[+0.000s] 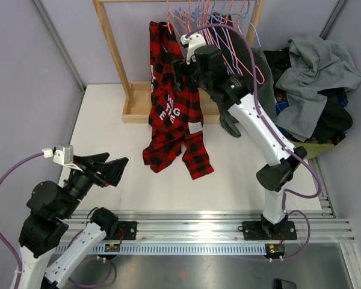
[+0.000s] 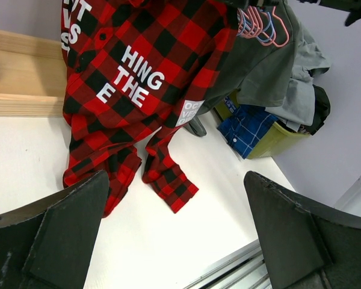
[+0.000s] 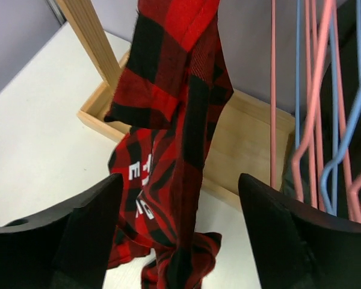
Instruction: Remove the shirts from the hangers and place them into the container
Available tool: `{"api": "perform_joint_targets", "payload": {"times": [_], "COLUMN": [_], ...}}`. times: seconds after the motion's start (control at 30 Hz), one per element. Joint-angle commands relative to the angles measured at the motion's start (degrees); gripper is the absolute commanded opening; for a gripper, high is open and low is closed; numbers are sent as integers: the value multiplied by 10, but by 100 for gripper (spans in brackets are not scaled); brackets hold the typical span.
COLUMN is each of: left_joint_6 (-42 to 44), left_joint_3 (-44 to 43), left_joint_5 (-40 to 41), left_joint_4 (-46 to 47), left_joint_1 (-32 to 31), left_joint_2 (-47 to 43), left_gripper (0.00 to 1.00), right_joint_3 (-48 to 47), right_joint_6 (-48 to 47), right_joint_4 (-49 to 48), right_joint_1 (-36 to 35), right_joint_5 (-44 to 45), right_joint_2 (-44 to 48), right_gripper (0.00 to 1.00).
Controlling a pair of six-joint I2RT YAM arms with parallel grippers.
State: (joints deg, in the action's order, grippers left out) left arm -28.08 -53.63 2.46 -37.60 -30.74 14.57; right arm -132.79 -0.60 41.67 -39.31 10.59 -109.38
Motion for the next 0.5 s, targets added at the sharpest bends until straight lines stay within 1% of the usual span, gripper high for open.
{"api": "perform_joint_targets", "payload": {"times": [0.0,0.03,0.07,0.13,0.17,0.2,0.23,0.4,0.47], "left_joint_6": [10,10,10,10,10,9,8,5,4], "left_joint_3": [-5,-8,-8,-9,-9,-9,-9,-7,-5], "left_joint_5": [13,13,14,18,18,18,19,16,14], "left_joint_4": [11,10,7,4,3,3,3,4,7], "left_joint_1": [-2,-2,-2,-2,-2,-2,-2,-2,-2], "left_joint_2": [-9,-9,-11,-14,-16,-17,-19,-21,-21], "left_gripper": [99,99,99,99,99,99,99,99,99], "right_joint_3": [-30,-36,-44,-50,-50,-49,-47,-21,10], "right_joint_6": [-20,-19,-18,-10,-7,-4,-2,-10,-23], "right_joint_4": [-6,-3,0,4,3,0,-4,-37,-66], "right_joint_1": [-3,-3,-2,-3,-3,-3,-3,-3,-3], "right_joint_5": [30,29,23,12,11,12,13,16,9], "right_joint_2": [-34,-40,-44,-54,-53,-51,-49,-17,1], "right_gripper": [81,75,63,46,17,3,0,0,0]}}
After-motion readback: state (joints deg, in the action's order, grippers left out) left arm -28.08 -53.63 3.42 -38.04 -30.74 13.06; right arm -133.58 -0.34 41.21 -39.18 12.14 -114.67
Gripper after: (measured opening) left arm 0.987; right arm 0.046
